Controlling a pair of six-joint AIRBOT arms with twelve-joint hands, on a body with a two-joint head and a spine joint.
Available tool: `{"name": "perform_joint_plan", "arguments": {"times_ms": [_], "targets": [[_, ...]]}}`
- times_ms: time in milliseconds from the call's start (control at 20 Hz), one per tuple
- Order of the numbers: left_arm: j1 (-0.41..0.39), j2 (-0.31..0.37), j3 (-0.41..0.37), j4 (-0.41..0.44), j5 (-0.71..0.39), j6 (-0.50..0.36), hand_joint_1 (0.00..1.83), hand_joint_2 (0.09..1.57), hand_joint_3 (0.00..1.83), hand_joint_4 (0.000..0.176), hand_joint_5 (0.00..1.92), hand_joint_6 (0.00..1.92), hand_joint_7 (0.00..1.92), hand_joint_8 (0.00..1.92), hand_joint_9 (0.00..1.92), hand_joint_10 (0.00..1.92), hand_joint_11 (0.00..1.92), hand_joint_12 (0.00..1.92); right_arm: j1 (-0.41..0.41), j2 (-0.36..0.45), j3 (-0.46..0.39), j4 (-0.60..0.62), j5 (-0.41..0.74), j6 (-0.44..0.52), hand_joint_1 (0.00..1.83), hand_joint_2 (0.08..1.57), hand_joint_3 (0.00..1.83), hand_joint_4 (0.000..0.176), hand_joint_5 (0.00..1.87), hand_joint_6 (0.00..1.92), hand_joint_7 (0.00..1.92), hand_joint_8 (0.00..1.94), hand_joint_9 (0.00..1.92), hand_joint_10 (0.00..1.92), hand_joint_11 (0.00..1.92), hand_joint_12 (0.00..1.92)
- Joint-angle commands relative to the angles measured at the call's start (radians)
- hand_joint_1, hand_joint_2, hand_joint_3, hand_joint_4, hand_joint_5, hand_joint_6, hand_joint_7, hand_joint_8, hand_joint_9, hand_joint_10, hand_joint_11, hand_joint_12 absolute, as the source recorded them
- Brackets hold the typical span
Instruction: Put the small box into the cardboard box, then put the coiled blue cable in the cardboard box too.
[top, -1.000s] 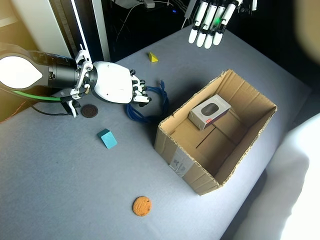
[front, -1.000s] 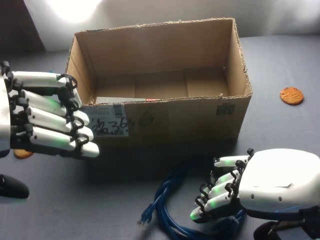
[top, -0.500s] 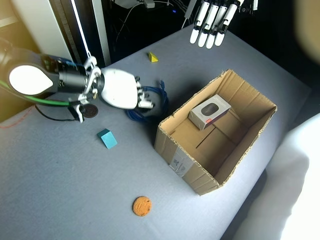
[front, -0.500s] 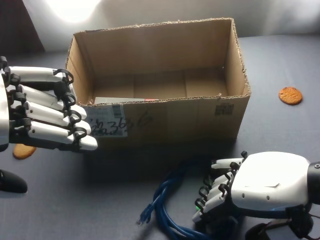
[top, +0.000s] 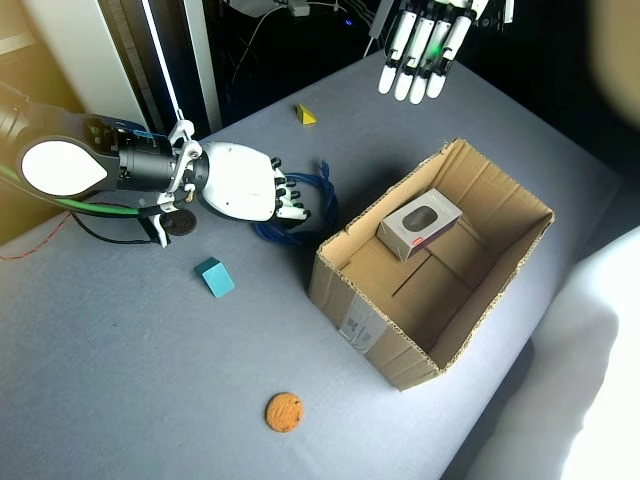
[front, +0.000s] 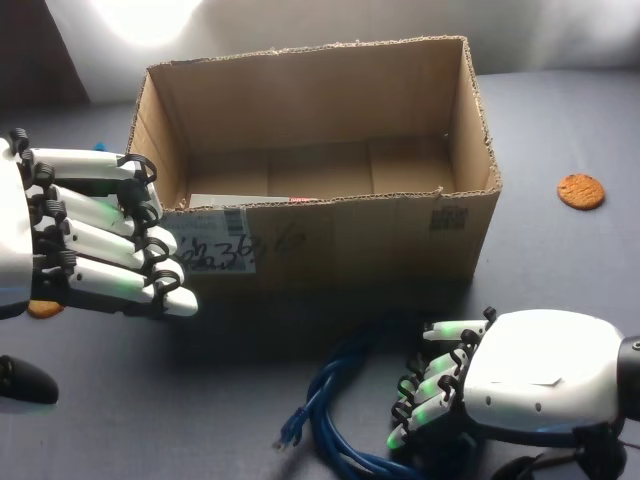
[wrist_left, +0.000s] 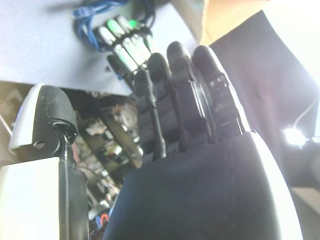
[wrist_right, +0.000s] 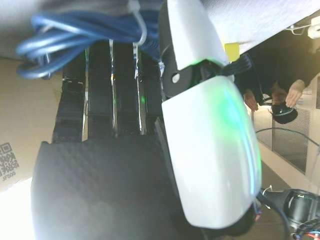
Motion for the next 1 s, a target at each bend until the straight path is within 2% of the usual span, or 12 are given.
{"name": "perform_joint_plan", "arguments": {"times_ms": [0,150,250,300,400,450,500,550,600,650,750,950], "targets": [[-0.013,0.009,0.002,-0.064,-0.045,0.0,0.74,1.16,0.0,0.0,0.5,0.0,0.56,0.0,0.51,0.01,0.0,1.06,-0.01,-0.001,-0.008,0.002,0.026,-0.009,1.23,1.06,0.0,0.0,0.61,0.01,0.58,0.01,0.52,0.02,0.0,1.33],[-0.013,0.009,0.002,-0.061,-0.045,0.0,0.69,1.19,0.01,0.0,0.48,0.0,0.55,0.0,0.5,0.01,0.0,1.08,-0.021,0.0,-0.023,0.002,0.026,-0.045,1.23,1.08,0.01,0.0,0.61,0.01,0.57,0.01,0.49,0.01,0.0,1.28],[-0.012,0.009,0.005,-0.058,-0.045,0.0,0.73,1.17,0.0,0.0,0.49,0.0,0.56,0.0,0.51,0.01,0.0,1.09,-0.021,0.001,-0.024,0.002,0.026,-0.045,1.23,1.11,0.01,0.0,0.62,0.02,0.57,0.01,0.5,0.01,0.0,1.29],[-0.012,0.009,0.006,-0.058,-0.045,0.0,0.73,1.18,0.0,0.0,0.48,0.0,0.55,0.0,0.5,0.0,0.0,1.06,-0.021,0.001,-0.024,0.002,0.026,-0.045,1.27,1.07,0.0,0.0,0.7,0.03,0.64,0.02,0.57,0.03,0.03,1.33],[-0.012,0.009,0.008,-0.058,-0.044,0.0,0.71,1.19,0.0,0.0,0.47,0.0,0.54,0.0,0.49,0.0,0.0,1.03,-0.022,0.003,-0.024,0.002,0.026,-0.045,1.26,1.13,0.01,0.0,0.78,0.04,0.79,0.03,0.73,0.08,0.16,1.3],[-0.012,0.009,0.008,-0.058,-0.044,0.0,0.71,1.19,0.0,0.0,0.46,0.0,0.52,0.0,0.47,0.0,0.0,1.0,-0.022,0.003,-0.024,0.002,0.026,-0.045,1.2,1.18,0.01,0.0,0.82,1.02,0.83,0.93,0.83,0.1,0.29,1.31],[-0.012,0.009,0.008,-0.058,-0.043,0.0,0.73,1.19,0.0,0.0,0.47,0.0,0.53,0.0,0.48,0.01,0.0,1.02,-0.022,0.003,-0.024,0.002,0.026,-0.045,1.31,1.21,0.0,0.0,0.8,1.22,0.81,1.12,0.73,1.18,0.38,1.33],[-0.011,0.009,0.008,-0.058,-0.042,0.0,0.72,1.18,0.0,0.0,0.47,0.0,0.54,0.01,0.49,0.01,0.0,1.04,-0.022,0.004,-0.024,0.002,0.026,-0.045,1.35,1.18,0.0,0.0,0.86,1.19,0.86,1.07,0.74,1.35,0.47,1.33],[-0.011,0.009,0.008,-0.058,-0.042,0.0,0.74,1.18,0.0,0.0,0.48,0.01,0.55,0.01,0.5,0.01,0.0,1.03,-0.022,0.004,-0.024,0.002,0.026,-0.045,1.45,1.15,0.0,0.0,0.92,1.08,0.92,0.93,0.83,1.19,0.61,1.61],[-0.011,0.009,0.008,-0.06,-0.04,0.0,0.74,1.17,0.0,0.0,0.48,0.01,0.56,0.01,0.52,0.02,0.0,1.05,-0.022,0.004,-0.024,0.002,0.026,-0.045,1.48,1.11,0.0,0.0,0.99,0.99,0.98,0.83,0.91,1.05,0.68,1.6],[-0.011,0.009,0.007,-0.06,-0.038,0.0,0.71,1.18,0.0,0.0,0.48,0.0,0.57,0.01,0.54,0.02,0.0,1.07,-0.022,0.004,-0.024,0.002,0.026,-0.045,1.49,1.08,0.0,0.0,1.01,0.89,1.02,0.77,1.04,0.89,0.76,1.55],[-0.011,0.01,0.006,-0.06,-0.034,0.0,0.7,1.19,0.0,0.0,0.5,0.0,0.58,0.0,0.55,0.01,0.0,1.09,-0.021,0.012,-0.031,-0.055,0.06,-0.028,1.5,1.07,0.0,0.0,1.0,0.86,1.01,0.79,1.09,0.84,0.8,1.54]]}}
